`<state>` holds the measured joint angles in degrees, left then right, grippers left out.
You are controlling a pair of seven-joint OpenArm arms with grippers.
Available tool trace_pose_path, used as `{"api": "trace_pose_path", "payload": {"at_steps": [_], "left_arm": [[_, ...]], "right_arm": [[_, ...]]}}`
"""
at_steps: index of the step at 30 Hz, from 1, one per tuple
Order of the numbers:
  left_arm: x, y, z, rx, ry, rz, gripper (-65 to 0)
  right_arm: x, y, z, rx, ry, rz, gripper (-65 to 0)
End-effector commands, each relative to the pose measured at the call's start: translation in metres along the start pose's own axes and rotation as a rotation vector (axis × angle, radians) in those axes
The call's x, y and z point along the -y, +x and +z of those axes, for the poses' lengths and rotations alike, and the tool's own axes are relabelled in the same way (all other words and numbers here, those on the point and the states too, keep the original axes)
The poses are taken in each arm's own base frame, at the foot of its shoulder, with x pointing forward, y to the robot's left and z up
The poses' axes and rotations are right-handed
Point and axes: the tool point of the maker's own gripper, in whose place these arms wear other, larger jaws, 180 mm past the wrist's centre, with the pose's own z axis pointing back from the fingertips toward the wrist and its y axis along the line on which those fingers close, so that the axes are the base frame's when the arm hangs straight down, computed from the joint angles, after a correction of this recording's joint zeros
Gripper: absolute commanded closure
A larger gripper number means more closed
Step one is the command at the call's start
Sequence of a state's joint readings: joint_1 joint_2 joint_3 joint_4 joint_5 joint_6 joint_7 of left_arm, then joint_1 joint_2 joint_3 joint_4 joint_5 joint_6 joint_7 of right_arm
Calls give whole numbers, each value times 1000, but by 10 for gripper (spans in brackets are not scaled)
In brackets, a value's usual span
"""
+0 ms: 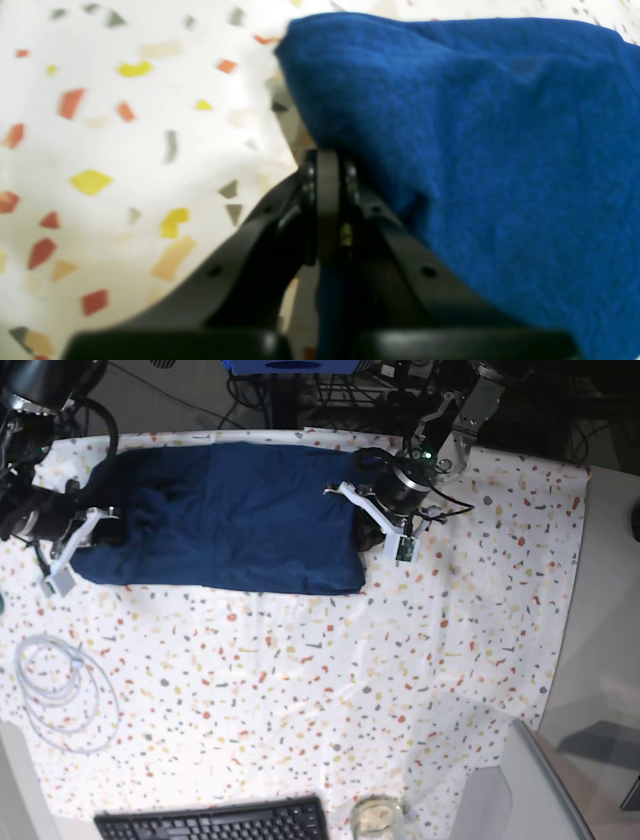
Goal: Layout the t-shirt on the table in an organized manner, then fold the t-shirt properly
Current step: 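Grasp the folded edge with the left gripper and press it flat, then lift the right gripper's end and fold it over toward the left gripper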
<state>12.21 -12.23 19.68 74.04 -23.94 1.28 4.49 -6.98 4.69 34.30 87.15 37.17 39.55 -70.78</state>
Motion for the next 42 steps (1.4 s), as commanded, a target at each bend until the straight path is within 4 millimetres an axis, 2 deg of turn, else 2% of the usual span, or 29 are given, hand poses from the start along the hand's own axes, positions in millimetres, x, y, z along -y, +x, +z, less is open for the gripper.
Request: {"api": "trace_pose_path", "payload": {"at_steps": [1,8,13,17,20,24,28,32,34,39,42], "left_arm": [[7,13,-1,43,-16,6,0],[11,16,1,56,-22,14,0],[5,12,10,48,-18,-1,0],[8,5,12,33,-24,-3,0],[7,4,15,35,-21,4,0],[10,9,20,49,-30,3,0],[3,15,32,61,-34,-33,0],[-24,22,56,82,19,-48,0],[-47,21,74,85,76,-46,0],[-112,19,126,76,249,-56,0],[-143,16,154,69,343,-59,0]], "right_arm": [[-7,6,5,19,3,34,-6],[-80,1,-4,11,97,191,-6],[-116,2,-15,8,163,173,-6],[-144,2,-25,-6,221,174,-6],[-163,9,-31,33,261,177,-6],[-174,2,-47,16,297,120,-6],[-164,-6,-58,4,294,77,-8],[-160,-3,-60,33,289,64,-18],[-160,-2,-60,38,289,65,-57],[-161,-2,-60,38,289,66,-333],[-172,1,-63,29,312,109,-452]]}}
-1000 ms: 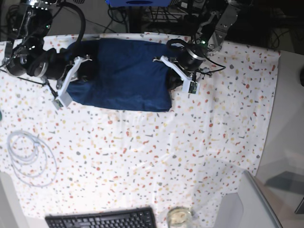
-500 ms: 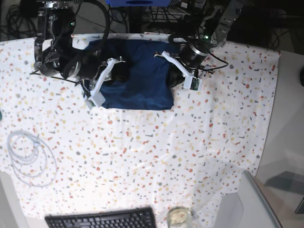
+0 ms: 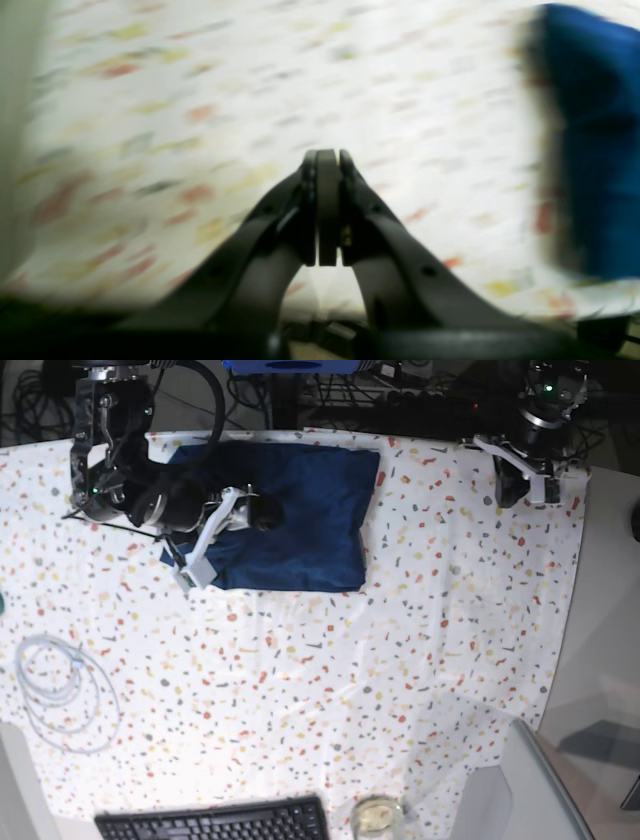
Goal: Layout the t-shirt on the table in an organized manner, then fold the t-shirt properly
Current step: 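Lift the right gripper's end and fold it over toward the left gripper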
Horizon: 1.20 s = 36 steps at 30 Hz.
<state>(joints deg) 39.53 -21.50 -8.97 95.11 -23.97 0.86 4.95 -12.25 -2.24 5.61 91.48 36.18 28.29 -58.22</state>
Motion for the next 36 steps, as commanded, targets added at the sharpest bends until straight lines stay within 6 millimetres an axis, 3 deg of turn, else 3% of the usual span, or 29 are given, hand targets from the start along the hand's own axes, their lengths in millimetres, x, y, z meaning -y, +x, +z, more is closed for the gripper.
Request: {"api": "trace_pose_path", "payload": {"at_steps": [1,5,8,20,31,34,36], "left_arm": [[-11,10,6,35,19,-13,0],[-43,7,19,27,102,-17,0],[-52,7,23,25,124,-16,0],[-54,8,21,26,128,-19,0],[-54,4,10,-32,133,-3,0],[-53,8,9,-22,132,-1,0],[-53,11,7,-13,131,0,0]], "right_arm": [[-12,17,-1,38,37,39,-474],[-32,16,-13,-6,79,105,-479],[-35,15,-21,-22,76,75,-479],[-72,8,-46,-152,128,242,-479],[-125,7,-68,-258,112,408,-479],[-144,14,-65,-243,104,449,-479],[-157,28,-52,-185,110,476,-471]]}}
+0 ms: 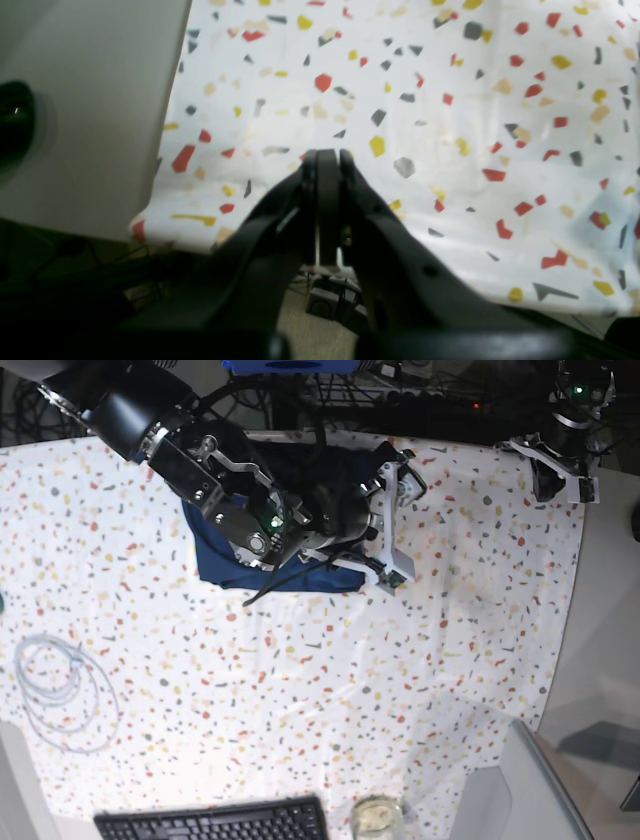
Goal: Layout the t-shirt on the table in an organized manner, then fold the t-shirt properly
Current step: 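Lift the right gripper's end and fold it over toward the left gripper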
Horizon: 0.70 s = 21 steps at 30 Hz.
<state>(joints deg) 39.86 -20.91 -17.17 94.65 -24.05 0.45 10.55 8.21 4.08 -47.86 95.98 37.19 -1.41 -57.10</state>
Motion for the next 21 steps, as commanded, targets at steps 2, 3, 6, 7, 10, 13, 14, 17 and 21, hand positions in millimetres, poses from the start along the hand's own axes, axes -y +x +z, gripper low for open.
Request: {"api": "trace_pose_path", "payload": {"at_steps": [2,3,6,7,10,13,14,17,21], "left_arm": [[-4,14,1,45,5,-14,0],[-7,17,1,51,14,-13,0],[-27,19,4,58,68,-1,0],[-32,19,5,63,84,8,0],[-47,26,9,82,125,16,0],[-52,29,10,90,139,16,0],[-52,29,10,88,140,16,0],[-51,28,9,87,137,17,0],[-53,26,9,82,141,18,0]], "right_arm": [[16,21,35,101,-52,19,-425],[26,21,50,124,-86,17,-386],[55,-3,82,119,-166,-28,-266],[63,-15,87,107,-176,-66,-221],[73,-46,90,63,-186,-140,-30],[71,-56,84,70,-179,-168,-47],[75,-57,81,75,-185,-181,-62],[96,-60,72,90,-222,-216,-62],[98,-60,74,77,-223,-211,-72]]}}
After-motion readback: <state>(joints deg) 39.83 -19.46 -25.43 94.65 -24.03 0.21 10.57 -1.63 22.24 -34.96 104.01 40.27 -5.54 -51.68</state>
